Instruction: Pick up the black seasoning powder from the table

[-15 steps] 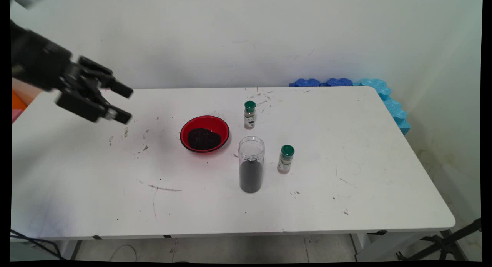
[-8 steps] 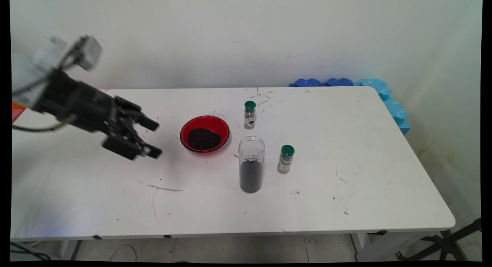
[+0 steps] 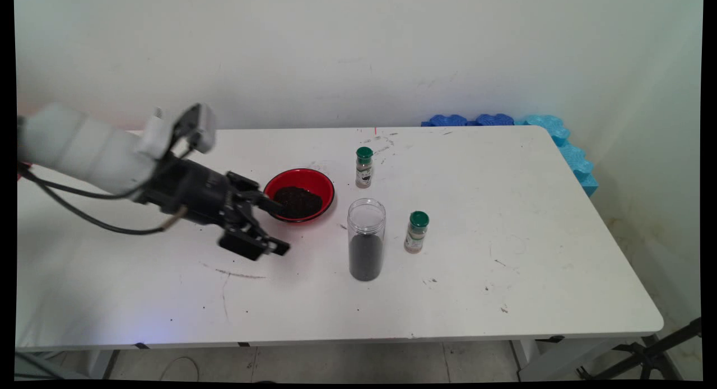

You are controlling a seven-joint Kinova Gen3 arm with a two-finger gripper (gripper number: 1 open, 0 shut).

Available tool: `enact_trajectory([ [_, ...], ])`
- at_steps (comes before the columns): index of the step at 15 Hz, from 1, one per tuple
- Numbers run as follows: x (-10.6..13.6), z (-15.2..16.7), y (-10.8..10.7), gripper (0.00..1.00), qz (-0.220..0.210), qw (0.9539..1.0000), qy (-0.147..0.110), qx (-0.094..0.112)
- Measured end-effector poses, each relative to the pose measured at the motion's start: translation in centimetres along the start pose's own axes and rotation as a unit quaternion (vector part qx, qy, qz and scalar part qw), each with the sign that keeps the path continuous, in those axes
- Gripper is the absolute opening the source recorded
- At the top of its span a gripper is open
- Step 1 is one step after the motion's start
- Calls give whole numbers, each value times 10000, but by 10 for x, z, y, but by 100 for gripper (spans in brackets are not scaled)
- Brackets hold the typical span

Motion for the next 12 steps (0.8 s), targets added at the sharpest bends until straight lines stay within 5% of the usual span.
enact_trajectory([
  [7, 0, 57, -13, 100, 255, 9994, 224, -43],
  [12, 4, 85, -16, 100, 431, 9979, 377, -293],
])
